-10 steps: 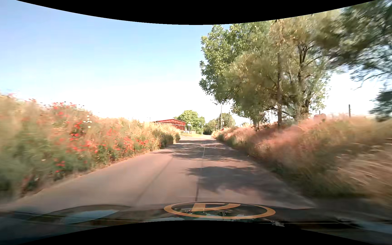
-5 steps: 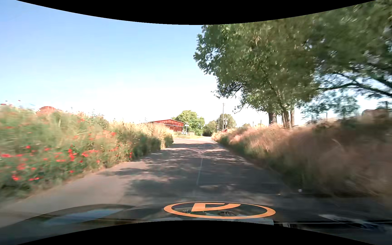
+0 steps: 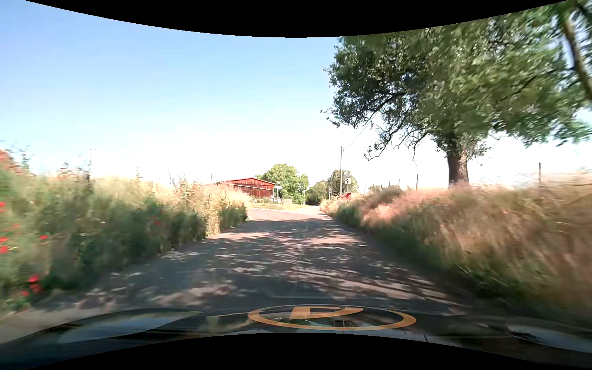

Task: Follow the waypoints while adhering to traffic rules and regulations

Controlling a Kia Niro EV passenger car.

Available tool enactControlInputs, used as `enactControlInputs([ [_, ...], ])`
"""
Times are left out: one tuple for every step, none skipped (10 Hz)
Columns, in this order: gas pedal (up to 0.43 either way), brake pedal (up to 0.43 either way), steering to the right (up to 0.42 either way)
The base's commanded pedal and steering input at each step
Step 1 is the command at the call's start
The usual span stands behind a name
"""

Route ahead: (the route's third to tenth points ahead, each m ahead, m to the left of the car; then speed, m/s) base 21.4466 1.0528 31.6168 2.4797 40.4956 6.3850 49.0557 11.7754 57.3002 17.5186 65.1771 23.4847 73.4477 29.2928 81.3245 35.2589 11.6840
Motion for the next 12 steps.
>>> enactControlInputs([
  [0.047, 0.0, -0.002],
  [0.047, 0.0, -0.002],
  [0.047, 0.0, -0.002],
  [0.047, 0.0, -0.002],
  [0.047, 0.0, -0.002],
  [0.067, 0.0, -0.002],
  [0.098, 0.0, -0.003],
  [0.118, 0.0, -0.003],
  [0.11, 0.0, 0.006],
  [0.079, 0.0, 0.01],
  [0.047, 0.0, 0.005],
  [0.047, 0.0, 0.001],
])
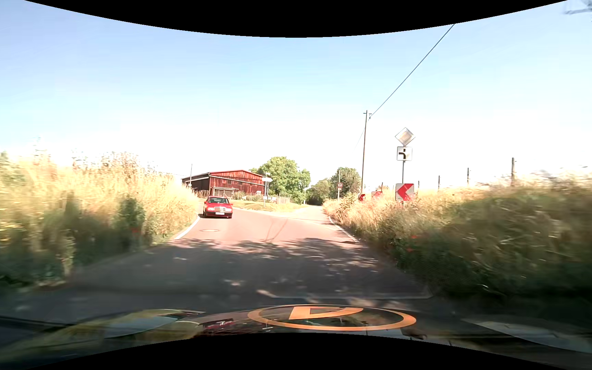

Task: Follow the waypoints while adhering to traffic rules and regulations

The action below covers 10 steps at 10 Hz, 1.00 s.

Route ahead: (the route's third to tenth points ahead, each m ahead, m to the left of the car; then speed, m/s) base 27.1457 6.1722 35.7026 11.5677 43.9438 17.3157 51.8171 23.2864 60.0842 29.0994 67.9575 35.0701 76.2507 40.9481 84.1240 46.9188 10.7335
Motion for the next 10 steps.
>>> enactControlInputs([
  [0.047, 0.0, -0.002],
  [0.047, 0.0, -0.005],
  [0.047, 0.0, -0.014],
  [0.059, 0.0, -0.03],
  [0.079, 0.0, -0.048],
  [0.098, 0.0, -0.064],
  [0.11, 0.0, -0.083],
  [0.118, 0.0, -0.104],
  [0.13, 0.0, -0.115],
  [0.169, 0.0, -0.121],
])
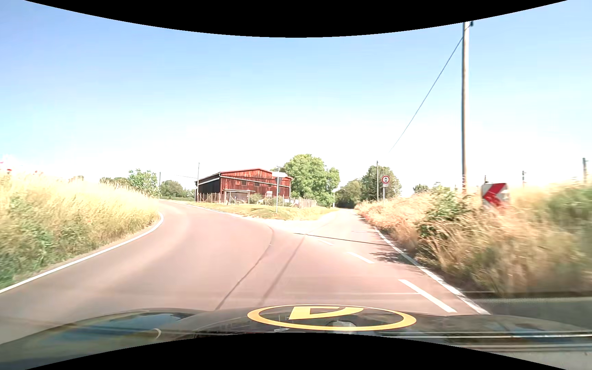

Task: Follow the waypoints while adhering to traffic rules and regulations

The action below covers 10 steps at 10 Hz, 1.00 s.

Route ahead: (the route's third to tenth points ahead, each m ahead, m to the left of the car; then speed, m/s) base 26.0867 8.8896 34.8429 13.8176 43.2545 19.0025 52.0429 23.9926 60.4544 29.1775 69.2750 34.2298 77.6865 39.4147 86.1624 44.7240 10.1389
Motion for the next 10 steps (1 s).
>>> enactControlInputs([
  [0.169, 0.0, -0.124],
  [0.169, 0.0, -0.124],
  [0.228, 0.0, -0.124],
  [0.248, 0.0, -0.122],
  [0.248, 0.0, -0.12],
  [0.26, 0.0, -0.118],
  [0.268, 0.0, -0.116],
  [0.28, 0.0, -0.116],
  [0.28, 0.0, -0.115],
  [0.299, 0.0, -0.112],
])
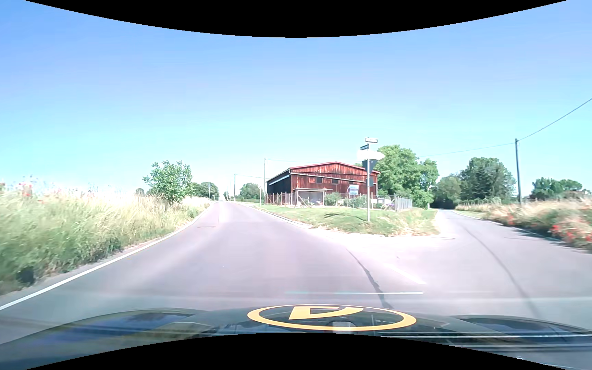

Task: Follow the waypoints while adhering to traffic rules and regulations

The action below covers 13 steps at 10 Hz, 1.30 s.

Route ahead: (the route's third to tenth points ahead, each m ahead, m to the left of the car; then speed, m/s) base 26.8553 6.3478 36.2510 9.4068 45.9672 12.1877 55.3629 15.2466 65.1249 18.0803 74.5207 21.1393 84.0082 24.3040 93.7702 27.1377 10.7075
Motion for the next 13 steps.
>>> enactControlInputs([
  [0.299, 0.0, -0.11],
  [0.299, 0.0, -0.106],
  [0.311, 0.0, -0.103],
  [0.319, 0.0, -0.1],
  [0.319, 0.0, -0.096],
  [0.339, 0.0, -0.091],
  [0.339, 0.0, -0.087],
  [0.339, 0.0, -0.083],
  [0.339, 0.0, -0.081],
  [0.339, 0.0, -0.077],
  [0.35, 0.0, -0.065],
  [0.35, 0.0, -0.052],
  [0.35, 0.0, -0.038],
])
